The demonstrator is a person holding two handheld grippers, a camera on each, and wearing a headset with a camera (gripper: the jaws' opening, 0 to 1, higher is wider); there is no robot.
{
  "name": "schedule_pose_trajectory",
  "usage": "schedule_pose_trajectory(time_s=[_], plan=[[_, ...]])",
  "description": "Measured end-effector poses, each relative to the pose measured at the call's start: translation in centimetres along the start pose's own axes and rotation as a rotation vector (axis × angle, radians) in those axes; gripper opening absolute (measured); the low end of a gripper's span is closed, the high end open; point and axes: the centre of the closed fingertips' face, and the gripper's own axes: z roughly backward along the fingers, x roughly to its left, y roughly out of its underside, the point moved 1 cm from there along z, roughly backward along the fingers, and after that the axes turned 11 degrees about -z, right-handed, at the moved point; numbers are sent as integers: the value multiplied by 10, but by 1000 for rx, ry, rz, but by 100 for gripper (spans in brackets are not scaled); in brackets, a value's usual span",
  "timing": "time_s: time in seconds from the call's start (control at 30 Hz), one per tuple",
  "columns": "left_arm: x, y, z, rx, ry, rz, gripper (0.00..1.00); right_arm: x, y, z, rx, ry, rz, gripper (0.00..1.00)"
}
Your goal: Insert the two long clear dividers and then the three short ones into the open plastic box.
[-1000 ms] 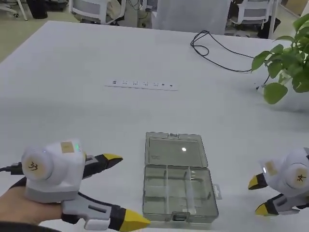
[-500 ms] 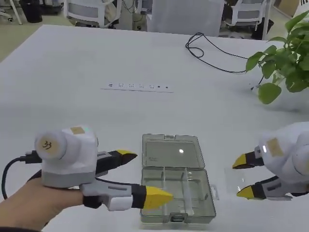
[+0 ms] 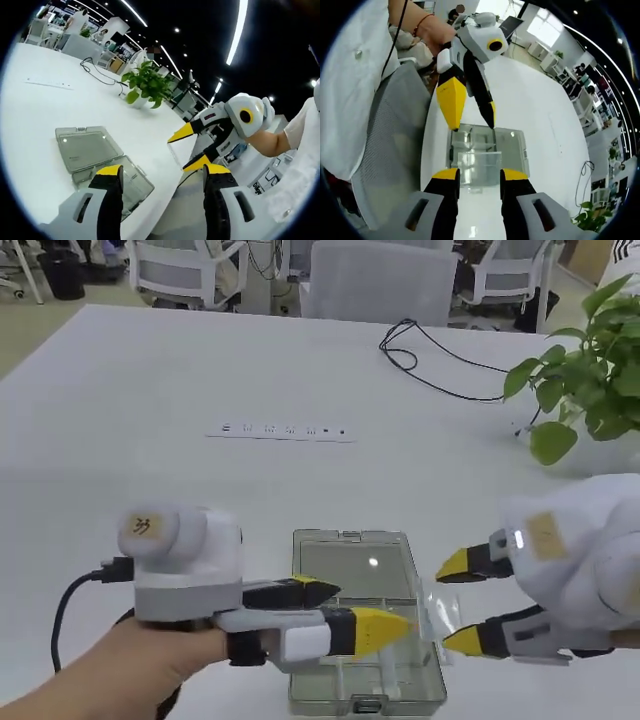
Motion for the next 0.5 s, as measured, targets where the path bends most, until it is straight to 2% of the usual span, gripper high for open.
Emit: schedule_pose_trajectory(time_s=[0.2, 0.5], plan=[[-8, -3, -6, -24, 28, 92, 52, 5, -16, 2, -17, 2, 10, 33], [-14, -4, -12, -14, 62, 154, 28, 9, -29, 3, -29, 3, 19, 33]])
